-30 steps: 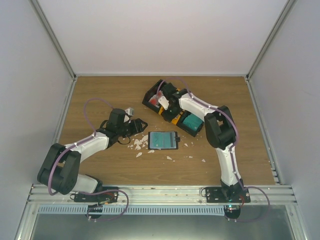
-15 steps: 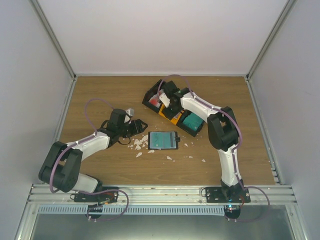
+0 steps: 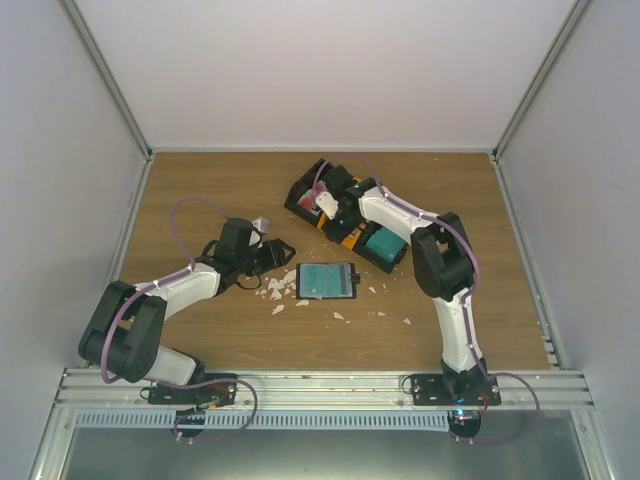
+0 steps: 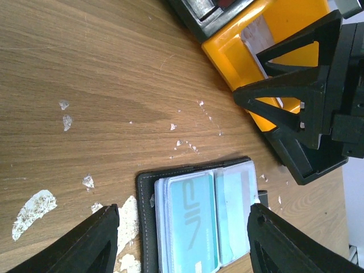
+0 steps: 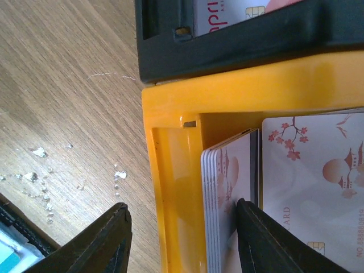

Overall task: Put the credit cards into the card holder
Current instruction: Pick up the credit card from the storage box.

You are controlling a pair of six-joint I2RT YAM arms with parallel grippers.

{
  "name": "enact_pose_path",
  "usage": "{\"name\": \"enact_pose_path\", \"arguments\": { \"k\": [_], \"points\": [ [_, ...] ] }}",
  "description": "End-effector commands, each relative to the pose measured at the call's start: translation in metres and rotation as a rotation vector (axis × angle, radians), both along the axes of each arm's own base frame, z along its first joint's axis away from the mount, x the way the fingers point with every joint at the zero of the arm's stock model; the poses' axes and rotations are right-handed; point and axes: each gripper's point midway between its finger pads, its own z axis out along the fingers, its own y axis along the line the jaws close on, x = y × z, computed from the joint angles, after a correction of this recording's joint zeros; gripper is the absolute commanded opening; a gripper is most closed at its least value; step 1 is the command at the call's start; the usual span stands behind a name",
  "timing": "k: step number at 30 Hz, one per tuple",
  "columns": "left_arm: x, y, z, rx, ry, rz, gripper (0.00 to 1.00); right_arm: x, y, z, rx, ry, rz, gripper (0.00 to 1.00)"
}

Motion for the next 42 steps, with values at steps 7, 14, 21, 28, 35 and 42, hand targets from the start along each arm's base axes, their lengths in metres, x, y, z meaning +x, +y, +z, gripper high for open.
{"name": "enact_pose_path", "arguments": {
  "k": [7,14,21,28,35,42],
  "points": [
    [0.006,0.001,0.002,0.004,-0.043,-0.002,0.63,-0.016,0.009,0.014,0.071,0.040,0.050,0.43],
    [0.006,0.001,0.001,0.007,-0.041,-0.004,0.63,-0.016,0.011,0.024,0.093,0.028,0.052,0.40],
    [0.006,0.001,-0.001,0.010,-0.038,-0.004,0.63,-0.015,0.010,0.024,0.091,0.023,0.045,0.35],
    [0.005,0.001,-0.001,0.011,-0.038,-0.005,0.63,-0.013,0.008,0.026,0.093,0.019,0.033,0.30],
    [0.006,0.001,-0.001,0.011,-0.039,-0.005,0.63,-0.014,0.010,0.032,0.107,0.015,0.041,0.30],
    [0.006,0.002,-0.001,0.012,-0.038,-0.006,0.63,-0.014,0.010,0.033,0.110,0.015,0.043,0.27]
  ]
}}
